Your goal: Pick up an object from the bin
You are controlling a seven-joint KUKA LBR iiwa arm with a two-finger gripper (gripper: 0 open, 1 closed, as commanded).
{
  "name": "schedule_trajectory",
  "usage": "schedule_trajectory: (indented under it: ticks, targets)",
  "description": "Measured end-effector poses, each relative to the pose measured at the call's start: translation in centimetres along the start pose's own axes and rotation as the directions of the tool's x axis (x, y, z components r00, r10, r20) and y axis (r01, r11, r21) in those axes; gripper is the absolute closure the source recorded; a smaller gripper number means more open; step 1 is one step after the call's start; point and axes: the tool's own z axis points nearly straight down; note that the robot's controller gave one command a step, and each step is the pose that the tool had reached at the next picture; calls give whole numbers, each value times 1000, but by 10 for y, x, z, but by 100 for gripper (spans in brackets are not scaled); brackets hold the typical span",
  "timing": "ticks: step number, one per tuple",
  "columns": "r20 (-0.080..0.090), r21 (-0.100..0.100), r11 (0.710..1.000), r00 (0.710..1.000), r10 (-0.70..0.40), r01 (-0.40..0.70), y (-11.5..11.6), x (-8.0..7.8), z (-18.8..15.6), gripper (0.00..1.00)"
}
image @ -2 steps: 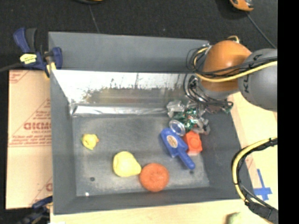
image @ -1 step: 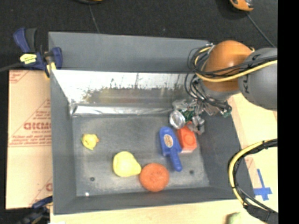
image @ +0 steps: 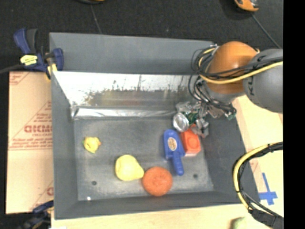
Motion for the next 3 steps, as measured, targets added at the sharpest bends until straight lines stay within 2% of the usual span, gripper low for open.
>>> schedule_trajectory:
  ticks: [1,2,3]
  targets:
    - [8,6,1000,1000,2,-2,-3,-2,-8,100]
    - [5,4,1000,1000,2,-2,-4,-2,-57,100]
    - [9,6,1000,1000,3,-3,-4,-2,-36,100]
